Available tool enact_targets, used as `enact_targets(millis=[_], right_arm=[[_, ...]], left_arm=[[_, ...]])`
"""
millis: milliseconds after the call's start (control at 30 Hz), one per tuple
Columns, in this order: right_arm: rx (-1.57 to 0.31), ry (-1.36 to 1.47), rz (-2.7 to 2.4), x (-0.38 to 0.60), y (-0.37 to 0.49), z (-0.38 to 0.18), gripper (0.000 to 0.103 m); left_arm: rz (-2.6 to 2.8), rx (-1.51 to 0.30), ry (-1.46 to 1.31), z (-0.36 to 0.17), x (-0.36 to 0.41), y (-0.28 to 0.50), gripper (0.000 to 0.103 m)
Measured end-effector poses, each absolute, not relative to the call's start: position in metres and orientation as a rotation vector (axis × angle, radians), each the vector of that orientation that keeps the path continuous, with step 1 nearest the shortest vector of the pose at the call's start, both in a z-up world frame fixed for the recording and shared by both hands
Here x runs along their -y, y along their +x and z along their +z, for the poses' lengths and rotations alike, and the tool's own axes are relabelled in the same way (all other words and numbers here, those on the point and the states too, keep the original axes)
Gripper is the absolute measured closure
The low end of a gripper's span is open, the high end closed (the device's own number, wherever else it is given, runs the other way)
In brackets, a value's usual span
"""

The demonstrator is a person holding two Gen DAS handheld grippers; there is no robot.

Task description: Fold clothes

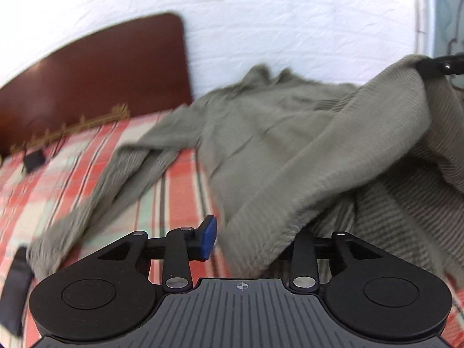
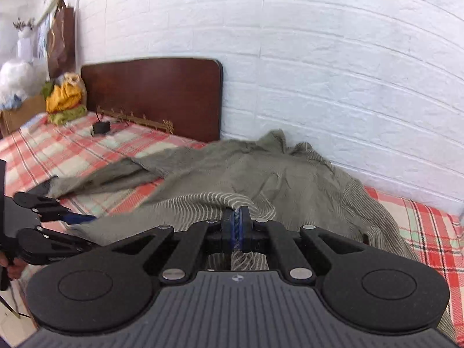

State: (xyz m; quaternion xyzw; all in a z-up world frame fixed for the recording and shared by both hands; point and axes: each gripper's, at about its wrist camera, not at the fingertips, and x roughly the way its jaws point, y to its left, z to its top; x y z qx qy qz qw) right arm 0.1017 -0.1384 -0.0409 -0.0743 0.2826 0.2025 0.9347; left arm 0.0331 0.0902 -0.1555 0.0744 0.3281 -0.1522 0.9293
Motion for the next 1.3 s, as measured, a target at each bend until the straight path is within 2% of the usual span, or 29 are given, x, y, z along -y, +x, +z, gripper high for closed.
enact_targets(millis=[67, 133, 267, 300, 433, 633, 733, 767, 800, 867, 967, 1100, 1300], right_arm=[[-0.644, -0.17, 0.392, 0.135, 0.11, -0.056, 0.098], [-0.702, -0.189, 0.363, 0.131, 0.116, -0.07, 0.084], [-0.596, -0.194, 0.313, 0.131, 0.082, -0.064, 0.054], [-0.571, -0.192, 0.334, 0.13, 0.07, -0.06, 0.052], [-0.609, -0.236, 0.565, 0.106, 0.026, -0.062, 0.052], [-0.77, -0.441, 0.77, 0.053, -0.001, -0.116, 0.054], [-0.811, -0.483, 0.762, 0.049, 0.0, -0.131, 0.058], [-0.823, -0.49, 0.755, 0.049, 0.001, -0.135, 0.065], [-0.835, -0.49, 0.751, 0.05, 0.003, -0.138, 0.078], [-0.87, -0.437, 0.757, 0.057, 0.009, -0.137, 0.101], [-0.896, -0.342, 0.8, 0.073, 0.012, -0.123, 0.101], [-0.871, -0.351, 0.858, 0.091, 0.001, -0.103, 0.101], [-0.937, -0.396, 0.838, 0.092, 0.001, -0.122, 0.1]], left_arm=[[-0.291, -0.704, 0.123, -0.162, -0.096, 0.04, 0.051], [-0.268, -0.726, 0.112, -0.164, -0.099, 0.051, 0.05], [-0.277, -0.73, 0.099, -0.157, -0.098, 0.07, 0.051], [-0.286, -0.725, 0.1, -0.153, -0.096, 0.073, 0.051], [-0.313, -0.721, 0.1, -0.142, -0.089, 0.084, 0.051], [-0.333, -0.731, 0.112, -0.138, -0.086, 0.083, 0.051], [-0.322, -0.733, 0.119, -0.138, -0.091, 0.077, 0.053], [-0.316, -0.736, 0.119, -0.139, -0.093, 0.076, 0.056], [-0.307, -0.74, 0.118, -0.139, -0.095, 0.075, 0.072], [-0.293, -0.752, 0.11, -0.14, -0.099, 0.075, 0.092], [-0.304, -0.753, 0.11, -0.136, -0.105, 0.068, 0.098], [-0.322, -0.739, 0.183, -0.133, -0.107, 0.051, 0.098], [-0.331, -0.788, 0.294, -0.151, -0.106, 0.021, 0.098]])
